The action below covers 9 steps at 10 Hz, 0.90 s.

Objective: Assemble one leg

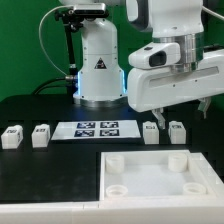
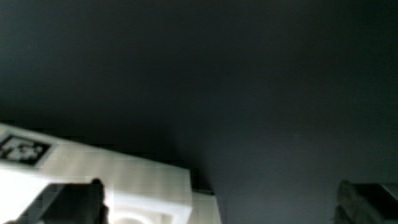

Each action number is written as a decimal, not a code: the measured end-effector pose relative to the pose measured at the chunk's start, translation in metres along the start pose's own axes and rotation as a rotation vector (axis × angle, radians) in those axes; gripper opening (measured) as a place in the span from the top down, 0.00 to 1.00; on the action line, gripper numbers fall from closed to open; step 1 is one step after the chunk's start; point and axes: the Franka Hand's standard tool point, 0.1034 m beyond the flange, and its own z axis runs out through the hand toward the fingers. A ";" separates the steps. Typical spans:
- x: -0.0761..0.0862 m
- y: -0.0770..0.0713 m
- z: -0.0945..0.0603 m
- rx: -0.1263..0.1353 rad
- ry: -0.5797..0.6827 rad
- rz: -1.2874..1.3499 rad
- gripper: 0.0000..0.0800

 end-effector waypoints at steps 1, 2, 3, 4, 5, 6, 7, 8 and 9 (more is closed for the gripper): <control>-0.005 -0.007 0.002 0.004 -0.002 0.064 0.19; -0.014 -0.007 0.006 0.002 -0.017 0.058 0.19; -0.013 -0.005 0.005 -0.003 -0.056 0.049 0.19; -0.011 -0.005 0.004 -0.002 -0.053 0.048 0.19; -0.017 -0.004 0.005 -0.010 -0.113 0.039 0.19; -0.019 -0.003 0.004 -0.017 -0.203 0.033 0.19; -0.022 -0.004 0.005 -0.026 -0.308 0.051 0.19; -0.032 -0.008 0.010 -0.039 -0.408 0.077 0.19; -0.043 -0.010 0.012 -0.040 -0.542 0.092 0.19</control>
Offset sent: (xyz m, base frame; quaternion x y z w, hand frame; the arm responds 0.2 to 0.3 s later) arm 0.0000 0.0000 0.0000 0.0000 0.0000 0.0000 1.0000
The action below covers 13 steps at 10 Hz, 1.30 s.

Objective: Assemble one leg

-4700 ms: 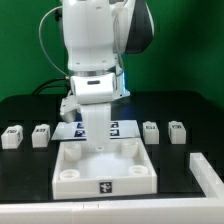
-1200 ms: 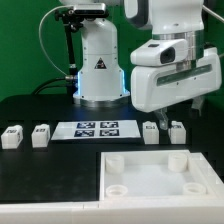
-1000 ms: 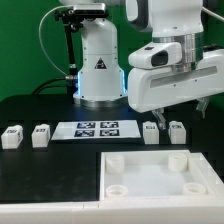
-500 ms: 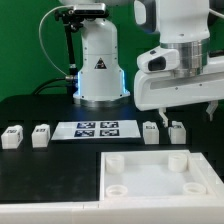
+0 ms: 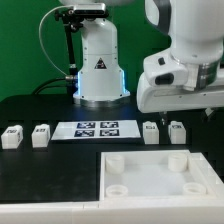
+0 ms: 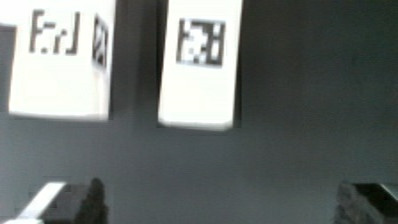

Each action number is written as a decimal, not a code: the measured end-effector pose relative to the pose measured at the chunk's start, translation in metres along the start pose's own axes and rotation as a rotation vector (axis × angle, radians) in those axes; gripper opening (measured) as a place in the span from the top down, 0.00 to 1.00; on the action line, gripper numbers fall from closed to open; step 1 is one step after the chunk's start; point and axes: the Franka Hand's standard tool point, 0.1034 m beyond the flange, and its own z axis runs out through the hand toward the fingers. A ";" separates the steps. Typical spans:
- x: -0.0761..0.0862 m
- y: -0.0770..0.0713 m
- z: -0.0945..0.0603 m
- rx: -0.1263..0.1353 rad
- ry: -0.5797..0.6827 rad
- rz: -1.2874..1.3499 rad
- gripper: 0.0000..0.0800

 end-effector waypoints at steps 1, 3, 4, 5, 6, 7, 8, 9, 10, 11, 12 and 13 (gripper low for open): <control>-0.001 0.004 0.003 0.009 -0.128 0.014 0.19; 0.002 0.005 0.010 0.005 -0.269 0.017 0.19; -0.007 0.007 0.011 -0.003 -0.382 0.012 0.19; 0.005 0.005 0.013 0.005 -0.367 0.012 0.19; 0.003 0.004 0.013 0.002 -0.368 0.019 0.19; 0.001 0.002 0.018 -0.006 -0.380 0.037 0.19; -0.001 -0.001 0.023 -0.014 -0.390 0.044 0.19; -0.002 -0.004 0.027 -0.019 -0.394 0.041 0.19; -0.003 -0.006 0.034 -0.022 -0.389 0.037 0.19; -0.005 -0.006 0.045 -0.024 -0.377 0.037 0.19; -0.009 -0.005 0.053 -0.029 -0.380 0.036 0.19; -0.008 -0.005 0.052 -0.027 -0.377 0.037 0.19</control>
Offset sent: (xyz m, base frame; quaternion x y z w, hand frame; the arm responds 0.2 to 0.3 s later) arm 0.0000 0.0000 0.0000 0.0000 -0.2667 0.0000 0.9638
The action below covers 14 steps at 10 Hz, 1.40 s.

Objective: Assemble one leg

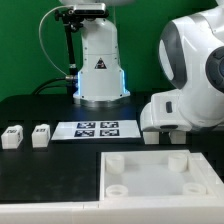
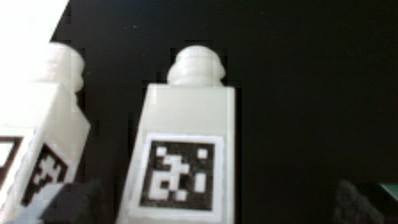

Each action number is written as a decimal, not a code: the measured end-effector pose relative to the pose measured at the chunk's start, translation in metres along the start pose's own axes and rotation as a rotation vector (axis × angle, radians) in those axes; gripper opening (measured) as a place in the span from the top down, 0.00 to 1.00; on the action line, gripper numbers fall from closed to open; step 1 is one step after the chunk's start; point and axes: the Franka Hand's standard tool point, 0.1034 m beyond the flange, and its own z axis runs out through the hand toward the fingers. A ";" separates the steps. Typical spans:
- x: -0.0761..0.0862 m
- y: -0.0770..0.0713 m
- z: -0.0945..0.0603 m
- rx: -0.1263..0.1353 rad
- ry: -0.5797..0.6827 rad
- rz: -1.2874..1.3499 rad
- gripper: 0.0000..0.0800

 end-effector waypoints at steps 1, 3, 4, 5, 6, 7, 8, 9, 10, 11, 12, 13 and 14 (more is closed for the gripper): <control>0.000 0.000 0.000 0.000 -0.001 0.000 0.25; 0.000 0.000 0.001 0.000 -0.001 0.000 0.47; 0.000 0.000 0.001 0.000 -0.002 0.000 0.47; 0.000 0.000 0.001 0.000 -0.002 0.000 0.64; 0.000 0.000 0.001 0.000 -0.002 0.000 0.64; 0.000 0.000 0.001 0.000 -0.002 0.000 0.64; 0.000 0.000 0.001 0.000 -0.002 0.000 0.64; 0.000 0.000 0.001 0.000 -0.002 -0.001 0.64; 0.000 0.001 -0.002 0.002 0.002 -0.003 0.64; -0.005 0.009 -0.024 0.002 -0.014 -0.053 0.64; -0.011 0.018 -0.055 0.011 -0.012 -0.077 0.64; -0.021 0.024 -0.078 0.016 0.001 -0.080 0.64; -0.032 0.025 -0.096 0.015 0.036 -0.082 0.64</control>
Offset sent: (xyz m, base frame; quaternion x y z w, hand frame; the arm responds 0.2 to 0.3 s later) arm 0.0000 0.0000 0.0000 0.0000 0.0000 0.0000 1.0000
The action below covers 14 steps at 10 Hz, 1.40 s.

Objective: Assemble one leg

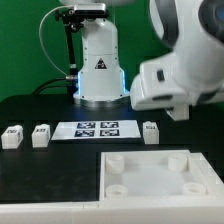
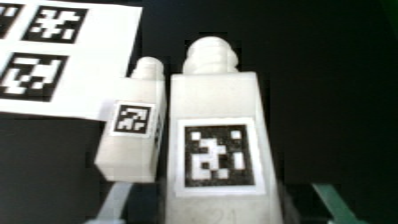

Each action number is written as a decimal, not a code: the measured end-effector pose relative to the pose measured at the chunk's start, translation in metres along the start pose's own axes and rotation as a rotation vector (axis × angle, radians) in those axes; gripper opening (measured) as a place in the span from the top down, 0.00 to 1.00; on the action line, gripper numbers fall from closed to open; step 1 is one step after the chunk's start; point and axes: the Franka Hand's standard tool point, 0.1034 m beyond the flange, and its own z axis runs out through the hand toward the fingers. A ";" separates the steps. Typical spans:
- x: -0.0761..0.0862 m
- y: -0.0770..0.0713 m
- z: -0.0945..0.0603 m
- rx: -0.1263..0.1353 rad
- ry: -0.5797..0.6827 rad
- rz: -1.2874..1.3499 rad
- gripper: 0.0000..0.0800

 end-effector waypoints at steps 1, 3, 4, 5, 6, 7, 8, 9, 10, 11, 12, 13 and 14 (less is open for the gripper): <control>-0.007 0.000 -0.003 -0.004 0.002 -0.004 0.64; 0.013 -0.004 -0.009 0.011 0.174 -0.002 0.64; 0.013 -0.003 -0.012 0.012 0.301 0.001 0.64; 0.012 -0.001 -0.015 0.013 0.398 0.002 0.64; 0.012 0.010 -0.034 0.010 0.464 -0.063 0.64; 0.014 0.024 -0.073 0.018 0.544 -0.074 0.64; 0.015 0.030 -0.101 0.025 0.594 -0.069 0.64; 0.018 0.025 -0.132 0.018 0.694 -0.079 0.64; 0.016 0.015 -0.149 0.000 0.793 -0.064 0.64; 0.017 0.011 -0.149 -0.001 0.886 -0.083 0.64; 0.020 0.014 -0.150 0.002 1.000 -0.080 0.64; 0.021 0.014 -0.151 0.004 1.114 -0.084 0.64; 0.025 0.017 -0.150 -0.002 1.226 -0.096 0.64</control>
Offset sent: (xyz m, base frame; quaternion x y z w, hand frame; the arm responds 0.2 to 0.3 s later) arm 0.0000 0.0000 0.0000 0.0000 0.2667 0.0000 0.9638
